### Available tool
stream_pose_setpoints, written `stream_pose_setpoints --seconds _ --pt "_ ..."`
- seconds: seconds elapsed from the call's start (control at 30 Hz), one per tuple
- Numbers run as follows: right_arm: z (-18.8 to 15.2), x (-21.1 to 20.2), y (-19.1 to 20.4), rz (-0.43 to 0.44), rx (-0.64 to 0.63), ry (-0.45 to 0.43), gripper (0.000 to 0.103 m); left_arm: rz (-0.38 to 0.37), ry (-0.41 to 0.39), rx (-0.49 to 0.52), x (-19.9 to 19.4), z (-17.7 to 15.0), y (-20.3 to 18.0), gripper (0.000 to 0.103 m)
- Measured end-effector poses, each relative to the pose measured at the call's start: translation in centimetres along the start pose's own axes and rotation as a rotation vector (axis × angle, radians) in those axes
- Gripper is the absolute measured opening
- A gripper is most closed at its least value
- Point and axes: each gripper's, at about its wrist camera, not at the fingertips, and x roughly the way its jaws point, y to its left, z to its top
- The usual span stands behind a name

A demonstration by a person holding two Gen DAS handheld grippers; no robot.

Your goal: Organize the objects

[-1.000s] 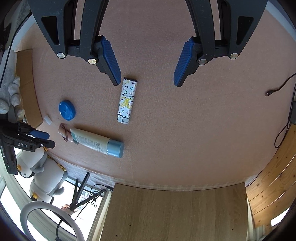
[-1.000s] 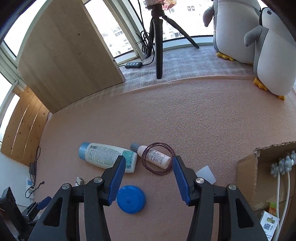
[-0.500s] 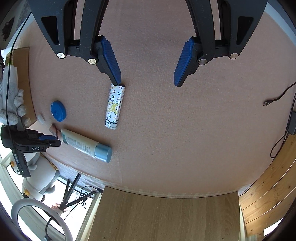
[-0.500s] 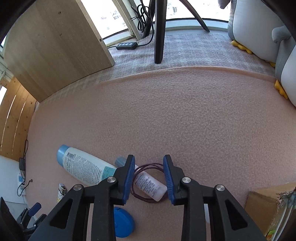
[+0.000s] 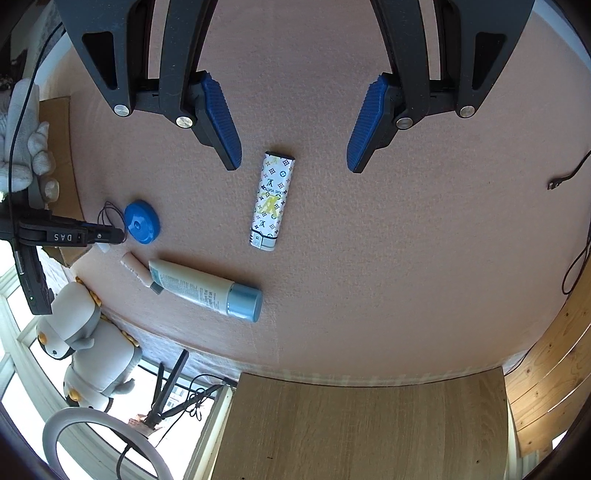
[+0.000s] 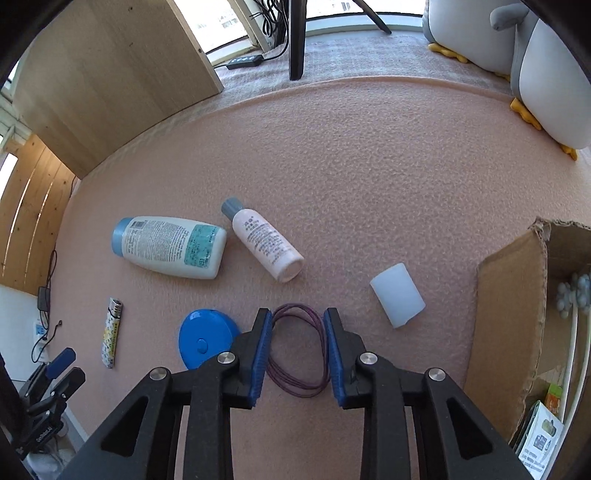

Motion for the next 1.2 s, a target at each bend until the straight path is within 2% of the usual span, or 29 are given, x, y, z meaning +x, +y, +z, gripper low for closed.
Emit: stream_pose_setpoints --seconds 0.13,0.23,0.33,0.43,0.53,0.67,0.9,1.2 --pt "-2.1 -1.2 -0.2 0.077 0.039 0.011 0.026 -0.003 -0.006 0.005 -0.3 0.0 -0.1 0.063" --pt "-2.8 -2.7 -0.1 0.084 0.054 -0.038 0.026 0.001 -0.008 0.0 -0.3 0.0 0.1 0.063" --pt "-2.4 -3.0 0.1 0.027 0.051 -0.082 0.026 0.005 -0.002 -0.001 -0.2 0.0 0.3 0.063" --pt "-1.9 -2.0 0.5 -0.009 0.027 -0.08 0.026 0.009 0.003 0.009 0.0 -0.1 0.2 0.063" --pt "-1.8 -1.0 0.9 -0.084 -0.006 -0.08 0.026 0.014 0.012 0.025 0.3 -0.2 -0.1 0.063" --pt "-2.8 -0.5 1.4 -0.123 -0.042 -0.078 0.026 0.025 0.015 0.049 0.7 -0.1 -0.3 0.063" --pt "-5.8 -0.4 4.4 -0.111 -0.136 -0.058 0.026 0.05 0.043 0.079 2.8 0.7 -0.5 0.063" --pt "-8.8 -1.3 4.7 -0.029 -0.134 -0.01 0.026 0.06 0.075 0.145 6.0 2.1 -2.0 0.063"
